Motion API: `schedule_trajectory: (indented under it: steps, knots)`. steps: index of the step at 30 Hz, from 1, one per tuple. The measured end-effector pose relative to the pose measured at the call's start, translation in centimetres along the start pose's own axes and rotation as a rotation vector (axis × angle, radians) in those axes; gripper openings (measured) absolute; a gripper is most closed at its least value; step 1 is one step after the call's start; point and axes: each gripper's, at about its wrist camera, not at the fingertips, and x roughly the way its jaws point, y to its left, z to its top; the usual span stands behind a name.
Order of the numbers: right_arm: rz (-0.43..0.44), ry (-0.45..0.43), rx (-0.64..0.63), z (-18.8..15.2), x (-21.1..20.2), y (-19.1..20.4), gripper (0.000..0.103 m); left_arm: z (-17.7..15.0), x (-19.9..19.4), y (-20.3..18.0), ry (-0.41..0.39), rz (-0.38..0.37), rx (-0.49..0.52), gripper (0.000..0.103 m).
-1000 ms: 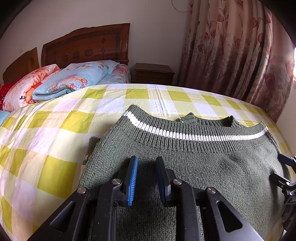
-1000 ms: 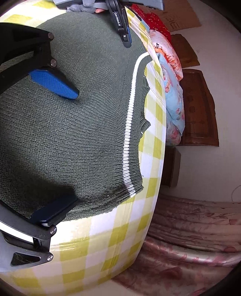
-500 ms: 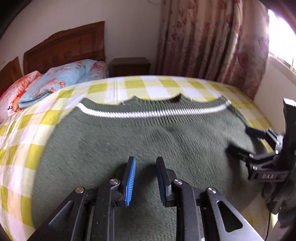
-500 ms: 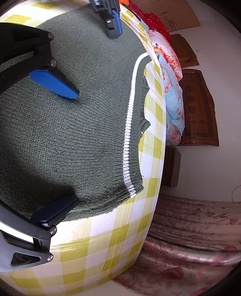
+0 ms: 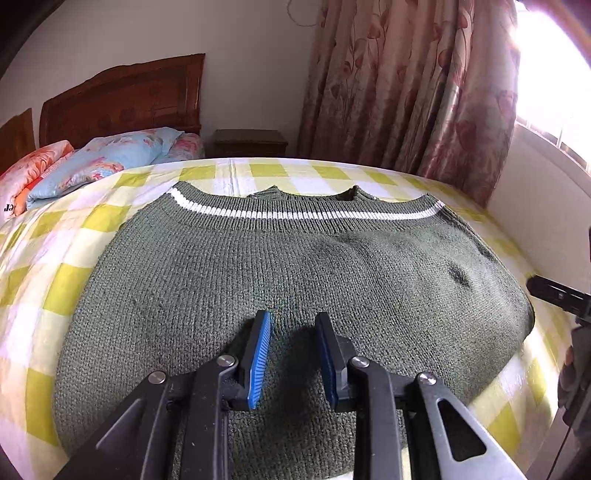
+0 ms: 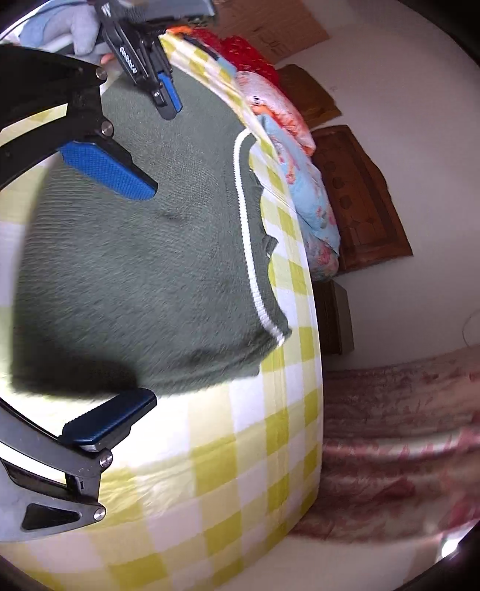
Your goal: Fold small clothes
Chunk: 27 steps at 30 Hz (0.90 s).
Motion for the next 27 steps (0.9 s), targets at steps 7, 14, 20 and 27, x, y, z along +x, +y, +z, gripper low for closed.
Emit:
schedule_trajectory:
  steps: [7,14,20,27]
  knots:
    - [0.168,0.094,0.306,-5.4,-3.9,-5.1,0.103,0.0,-0.1,0.1,-0.003,-0.006,-0.021,0.027]
    - [0.19,0.038,0.343,-4.8,-0.8,-3.1,0.103,-0.1,-0.1,0.1,-0.002,-0.004,-0.021,0.026]
    - [0.319,0.099,0.439,-2.8,2.2,-3.6,0.103,-0.1,-0.1,-0.6,0.0,0.03,0.008,0.027]
    - [0.364,0.121,0.492,-4.4,3.0,-2.6,0.103,-0.1,-0.1,-1.0,0.003,0.051,0.018,0.027]
